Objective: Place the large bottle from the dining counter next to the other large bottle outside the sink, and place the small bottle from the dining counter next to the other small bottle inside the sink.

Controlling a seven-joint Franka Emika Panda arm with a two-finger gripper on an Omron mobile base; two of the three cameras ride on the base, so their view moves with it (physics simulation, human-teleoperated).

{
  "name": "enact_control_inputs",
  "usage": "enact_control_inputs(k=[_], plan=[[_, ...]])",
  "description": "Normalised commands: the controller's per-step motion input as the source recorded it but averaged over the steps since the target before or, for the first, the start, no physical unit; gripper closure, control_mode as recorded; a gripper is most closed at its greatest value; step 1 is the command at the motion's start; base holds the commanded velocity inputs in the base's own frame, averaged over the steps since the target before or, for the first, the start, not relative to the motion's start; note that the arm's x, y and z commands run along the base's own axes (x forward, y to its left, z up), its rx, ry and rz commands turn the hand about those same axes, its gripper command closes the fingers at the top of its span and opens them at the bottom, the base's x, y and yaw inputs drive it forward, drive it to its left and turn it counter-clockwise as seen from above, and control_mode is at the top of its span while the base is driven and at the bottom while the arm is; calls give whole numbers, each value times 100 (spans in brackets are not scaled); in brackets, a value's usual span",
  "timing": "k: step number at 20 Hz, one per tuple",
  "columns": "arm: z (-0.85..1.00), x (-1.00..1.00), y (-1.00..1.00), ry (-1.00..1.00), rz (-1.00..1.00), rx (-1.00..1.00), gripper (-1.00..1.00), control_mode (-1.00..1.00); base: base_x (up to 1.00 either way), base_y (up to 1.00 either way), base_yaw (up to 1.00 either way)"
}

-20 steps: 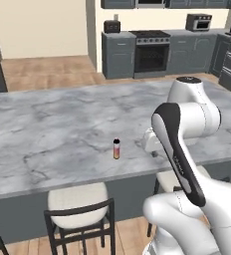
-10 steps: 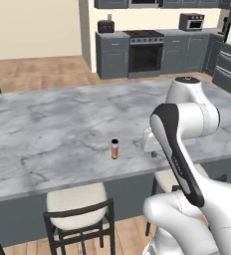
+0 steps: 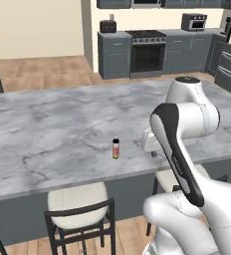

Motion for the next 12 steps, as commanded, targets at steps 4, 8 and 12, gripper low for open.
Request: enact_control_inputs(k=[4,8,12], plan=[[0,0,0,0,0,0,-100,100,0,0,0],[0,0,0,0,0,0,-100,-100,0,0,0],[0,0,6,0,0,0,-100,-100,0,0,0]])
